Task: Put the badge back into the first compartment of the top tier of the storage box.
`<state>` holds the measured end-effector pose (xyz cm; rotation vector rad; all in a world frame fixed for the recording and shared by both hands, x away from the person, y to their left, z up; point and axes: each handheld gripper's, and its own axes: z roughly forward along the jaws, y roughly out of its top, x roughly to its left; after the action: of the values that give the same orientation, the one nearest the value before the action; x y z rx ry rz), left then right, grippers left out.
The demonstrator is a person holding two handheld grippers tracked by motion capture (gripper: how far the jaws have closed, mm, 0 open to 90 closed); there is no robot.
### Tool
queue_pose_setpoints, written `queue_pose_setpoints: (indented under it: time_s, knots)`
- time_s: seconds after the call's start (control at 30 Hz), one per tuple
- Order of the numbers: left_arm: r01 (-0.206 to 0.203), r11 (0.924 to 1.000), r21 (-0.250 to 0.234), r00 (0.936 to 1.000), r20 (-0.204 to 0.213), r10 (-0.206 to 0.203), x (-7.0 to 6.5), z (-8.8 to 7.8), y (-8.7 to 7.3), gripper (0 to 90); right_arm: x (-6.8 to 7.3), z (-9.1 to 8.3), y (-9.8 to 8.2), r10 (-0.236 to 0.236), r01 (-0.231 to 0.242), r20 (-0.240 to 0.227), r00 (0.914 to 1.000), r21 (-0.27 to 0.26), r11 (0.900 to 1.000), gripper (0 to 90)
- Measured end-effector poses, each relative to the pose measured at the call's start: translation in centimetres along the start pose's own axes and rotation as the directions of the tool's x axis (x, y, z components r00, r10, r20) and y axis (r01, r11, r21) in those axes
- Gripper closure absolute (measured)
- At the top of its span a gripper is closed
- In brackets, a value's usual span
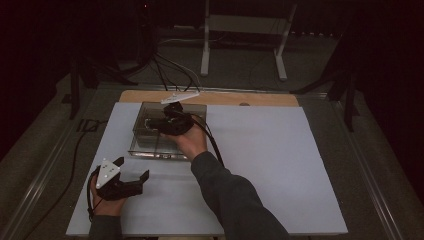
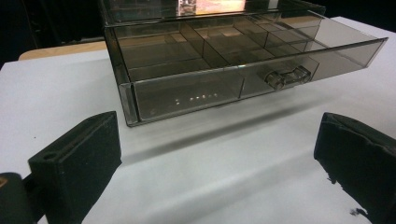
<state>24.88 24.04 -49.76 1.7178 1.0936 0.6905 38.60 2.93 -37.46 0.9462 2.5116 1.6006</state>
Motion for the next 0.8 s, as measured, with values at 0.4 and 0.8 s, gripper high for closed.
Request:
queue_pose_setpoints:
  time_s: [0.4,0.8]
  knots:
    - [0.000,1.0000,-0.003,1.0000,-0.003,0.000,0.0,0.0,0.0,1.7,-0.1,0.6,-0.2,0.014,-0.014,0.007,0.9999,0.015,1.000,87.4]
    - [0.002,1.0000,-0.001,1.0000,-0.005,-0.002,0.0,0.0,0.0,1.7,-0.1,1.2,-0.3,0.013,-0.013,0.014,0.9998,0.031,0.999,87.4]
